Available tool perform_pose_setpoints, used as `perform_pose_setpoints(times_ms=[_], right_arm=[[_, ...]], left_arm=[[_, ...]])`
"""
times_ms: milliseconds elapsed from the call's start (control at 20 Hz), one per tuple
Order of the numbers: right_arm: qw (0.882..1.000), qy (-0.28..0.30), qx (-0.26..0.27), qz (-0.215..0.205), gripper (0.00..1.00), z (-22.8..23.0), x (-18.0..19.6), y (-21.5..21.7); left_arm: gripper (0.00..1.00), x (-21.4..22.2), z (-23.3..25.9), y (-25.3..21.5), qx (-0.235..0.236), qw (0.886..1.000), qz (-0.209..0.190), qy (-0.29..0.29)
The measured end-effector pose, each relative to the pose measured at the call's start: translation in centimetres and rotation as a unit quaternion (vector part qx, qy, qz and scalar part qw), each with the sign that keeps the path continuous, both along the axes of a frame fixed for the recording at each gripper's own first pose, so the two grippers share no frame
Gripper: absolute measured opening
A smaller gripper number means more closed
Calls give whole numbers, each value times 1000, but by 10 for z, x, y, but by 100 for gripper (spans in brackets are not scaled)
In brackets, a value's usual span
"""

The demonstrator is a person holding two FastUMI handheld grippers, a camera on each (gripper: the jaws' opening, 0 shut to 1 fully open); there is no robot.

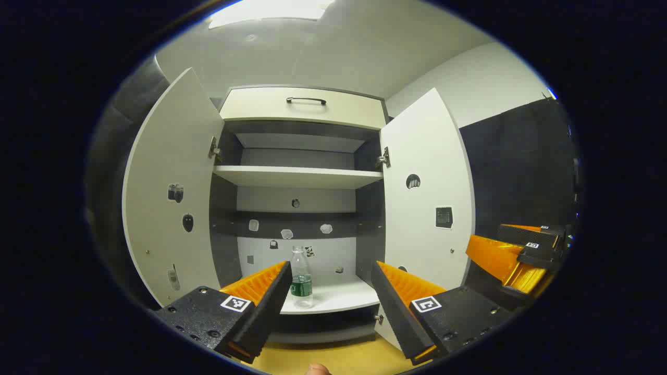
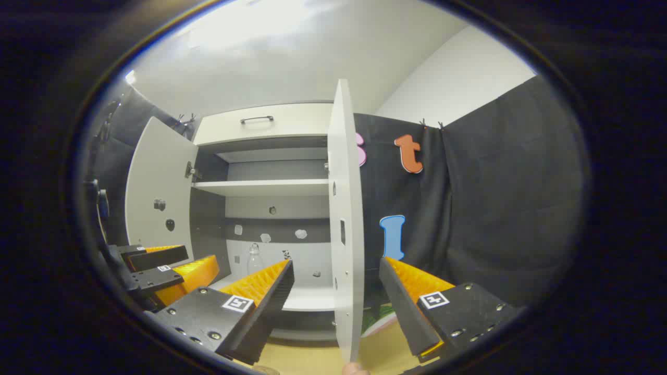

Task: Grasp the bottle in the cabinet with the left hand and place it on the coaster, then close the right door with the right hand and the left door with the left hand.

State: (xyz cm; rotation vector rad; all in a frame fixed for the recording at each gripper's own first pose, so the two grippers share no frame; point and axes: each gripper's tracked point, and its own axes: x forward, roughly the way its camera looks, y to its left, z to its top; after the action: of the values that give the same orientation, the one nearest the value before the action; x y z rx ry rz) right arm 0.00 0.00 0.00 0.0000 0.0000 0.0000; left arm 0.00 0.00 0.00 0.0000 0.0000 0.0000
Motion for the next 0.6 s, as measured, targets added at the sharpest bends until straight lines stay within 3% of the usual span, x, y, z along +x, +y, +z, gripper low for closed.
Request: perform_pose_setpoints(times_ms=[600], right_arm=[[1000,3,-18,18,100,2,-1,16]], left_arm=[[96,3,1,2,-24,1000,1,1]])
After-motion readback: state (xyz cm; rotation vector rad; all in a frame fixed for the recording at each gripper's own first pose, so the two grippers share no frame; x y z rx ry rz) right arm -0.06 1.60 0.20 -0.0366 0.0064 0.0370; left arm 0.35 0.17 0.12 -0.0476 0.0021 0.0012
